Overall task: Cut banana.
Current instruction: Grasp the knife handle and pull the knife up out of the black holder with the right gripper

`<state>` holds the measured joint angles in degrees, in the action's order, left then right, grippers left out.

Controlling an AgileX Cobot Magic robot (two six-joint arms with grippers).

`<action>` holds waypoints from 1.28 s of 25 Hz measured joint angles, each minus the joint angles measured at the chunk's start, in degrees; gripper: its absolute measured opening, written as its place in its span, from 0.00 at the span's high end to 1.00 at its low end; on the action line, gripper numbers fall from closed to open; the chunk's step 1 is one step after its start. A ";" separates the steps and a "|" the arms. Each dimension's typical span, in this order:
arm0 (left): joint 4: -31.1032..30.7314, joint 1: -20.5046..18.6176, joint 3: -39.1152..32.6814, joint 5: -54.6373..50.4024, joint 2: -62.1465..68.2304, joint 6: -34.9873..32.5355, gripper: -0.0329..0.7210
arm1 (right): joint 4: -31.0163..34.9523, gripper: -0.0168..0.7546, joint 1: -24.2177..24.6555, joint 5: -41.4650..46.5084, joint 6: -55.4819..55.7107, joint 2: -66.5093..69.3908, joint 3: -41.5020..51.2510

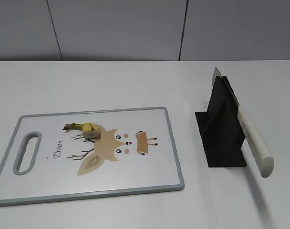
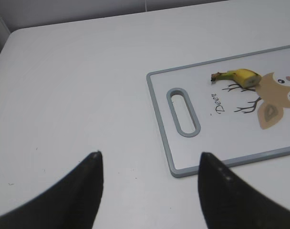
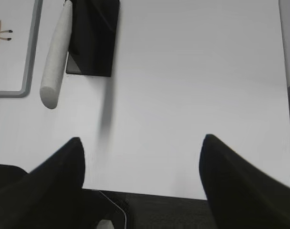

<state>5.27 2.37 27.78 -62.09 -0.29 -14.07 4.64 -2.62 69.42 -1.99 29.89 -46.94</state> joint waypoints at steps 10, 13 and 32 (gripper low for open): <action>0.02 0.00 0.00 0.00 0.00 0.00 0.17 | 0.36 0.25 -6.26 0.13 5.66 12.04 -4.18; 0.02 0.00 0.00 0.00 0.00 0.00 0.17 | -0.94 0.25 -10.48 0.13 6.95 16.46 -4.63; 0.02 0.00 0.00 0.00 0.00 0.00 0.17 | 3.23 0.29 -20.61 0.02 12.87 44.66 -15.00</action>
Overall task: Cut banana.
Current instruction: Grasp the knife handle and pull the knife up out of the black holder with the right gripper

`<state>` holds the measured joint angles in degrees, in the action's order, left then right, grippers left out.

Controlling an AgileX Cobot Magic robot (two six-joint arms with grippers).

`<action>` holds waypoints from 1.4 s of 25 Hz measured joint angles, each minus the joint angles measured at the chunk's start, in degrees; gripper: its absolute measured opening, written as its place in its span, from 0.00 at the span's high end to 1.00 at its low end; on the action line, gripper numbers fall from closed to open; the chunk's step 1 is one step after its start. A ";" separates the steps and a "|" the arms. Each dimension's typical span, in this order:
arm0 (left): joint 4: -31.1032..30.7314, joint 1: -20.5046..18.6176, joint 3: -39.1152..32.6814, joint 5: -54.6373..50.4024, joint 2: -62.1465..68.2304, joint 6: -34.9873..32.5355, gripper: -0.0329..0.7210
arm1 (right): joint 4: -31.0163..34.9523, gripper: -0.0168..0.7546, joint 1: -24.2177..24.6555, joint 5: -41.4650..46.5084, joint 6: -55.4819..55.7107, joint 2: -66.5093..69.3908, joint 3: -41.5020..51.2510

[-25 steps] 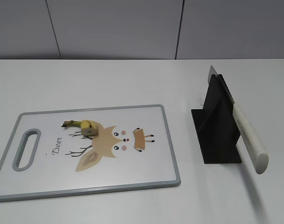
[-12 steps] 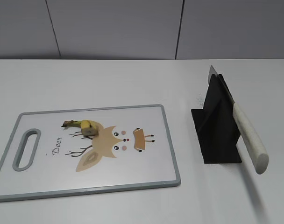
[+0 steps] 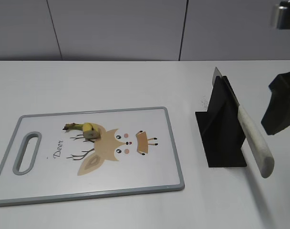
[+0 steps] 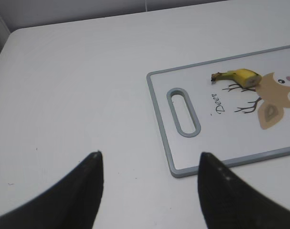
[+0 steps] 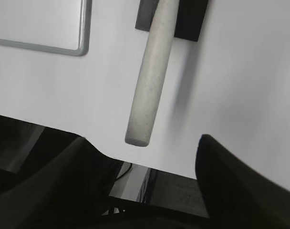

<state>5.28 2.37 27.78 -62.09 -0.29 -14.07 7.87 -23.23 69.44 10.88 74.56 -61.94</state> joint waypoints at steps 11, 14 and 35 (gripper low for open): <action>0.00 0.00 0.00 0.00 0.00 0.00 0.17 | 0.43 0.29 0.00 -5.30 2.98 11.79 0.00; 0.00 0.00 0.00 0.00 0.00 0.00 0.17 | 0.43 0.29 0.00 -6.81 3.05 13.60 0.00; 0.00 0.00 0.00 0.00 0.00 0.00 0.17 | -2.04 0.52 0.00 -7.59 5.14 19.65 0.00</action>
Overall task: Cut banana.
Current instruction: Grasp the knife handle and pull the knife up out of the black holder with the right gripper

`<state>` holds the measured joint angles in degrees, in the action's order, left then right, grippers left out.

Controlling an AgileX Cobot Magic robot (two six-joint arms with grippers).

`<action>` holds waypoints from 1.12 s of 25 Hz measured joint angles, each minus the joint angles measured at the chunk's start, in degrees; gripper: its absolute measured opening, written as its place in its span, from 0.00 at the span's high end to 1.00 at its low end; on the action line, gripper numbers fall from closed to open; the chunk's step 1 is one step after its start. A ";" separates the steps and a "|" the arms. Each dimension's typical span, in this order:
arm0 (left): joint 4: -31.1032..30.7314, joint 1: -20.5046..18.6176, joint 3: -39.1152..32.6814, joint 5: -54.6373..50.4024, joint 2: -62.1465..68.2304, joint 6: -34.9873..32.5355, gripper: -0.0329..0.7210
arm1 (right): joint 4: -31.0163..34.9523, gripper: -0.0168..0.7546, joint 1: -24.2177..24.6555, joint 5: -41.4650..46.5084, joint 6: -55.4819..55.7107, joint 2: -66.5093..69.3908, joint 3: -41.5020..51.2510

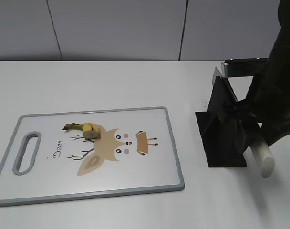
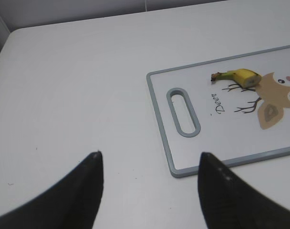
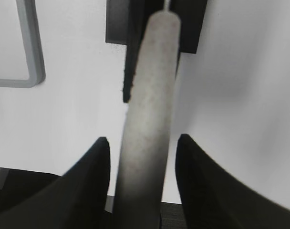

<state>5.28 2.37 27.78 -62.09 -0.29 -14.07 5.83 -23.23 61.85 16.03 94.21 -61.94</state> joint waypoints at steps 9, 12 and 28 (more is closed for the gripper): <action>0.00 0.00 0.00 0.00 0.00 0.00 0.17 | 1.80 0.62 0.00 1.12 0.48 1.37 0.00; 0.00 0.00 0.00 0.00 0.00 0.00 0.17 | 2.12 0.73 0.00 1.30 0.73 2.02 0.00; 0.00 0.00 0.00 0.00 0.00 0.00 0.17 | 1.39 0.75 0.00 1.48 1.77 -6.38 0.05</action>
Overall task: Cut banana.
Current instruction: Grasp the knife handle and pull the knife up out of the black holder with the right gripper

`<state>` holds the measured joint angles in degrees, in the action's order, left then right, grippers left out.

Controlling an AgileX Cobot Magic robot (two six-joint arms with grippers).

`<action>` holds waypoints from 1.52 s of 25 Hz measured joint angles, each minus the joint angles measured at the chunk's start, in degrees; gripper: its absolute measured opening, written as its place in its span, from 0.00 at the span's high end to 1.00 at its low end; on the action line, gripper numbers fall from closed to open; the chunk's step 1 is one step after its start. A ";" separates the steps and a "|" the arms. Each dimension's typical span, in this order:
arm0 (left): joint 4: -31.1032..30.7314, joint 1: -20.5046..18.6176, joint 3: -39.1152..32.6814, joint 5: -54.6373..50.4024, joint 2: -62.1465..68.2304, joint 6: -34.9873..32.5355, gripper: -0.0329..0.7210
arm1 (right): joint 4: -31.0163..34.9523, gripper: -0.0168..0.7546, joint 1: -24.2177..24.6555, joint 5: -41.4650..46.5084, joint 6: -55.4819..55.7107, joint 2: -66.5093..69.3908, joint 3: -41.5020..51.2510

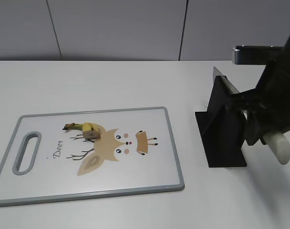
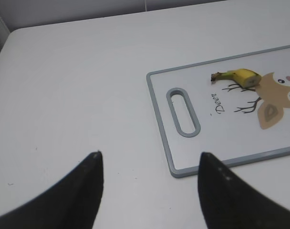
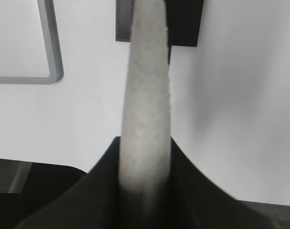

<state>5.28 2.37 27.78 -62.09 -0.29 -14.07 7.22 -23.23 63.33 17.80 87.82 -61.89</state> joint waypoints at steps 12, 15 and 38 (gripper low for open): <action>0.00 0.00 0.00 0.00 0.00 0.00 0.17 | -1.11 0.75 0.00 -0.45 0.54 -10.57 0.00; 0.00 0.00 0.00 0.00 0.00 0.00 0.17 | -1.11 0.75 0.00 -0.45 0.50 -12.39 0.00; 2.73 0.00 6.65 6.85 15.70 -10.71 0.17 | 5.02 0.75 0.00 -5.99 -48.70 -13.76 -3.90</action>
<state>8.01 2.37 34.43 -55.24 15.40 -24.78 12.24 -23.23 57.34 -30.90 74.07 -65.79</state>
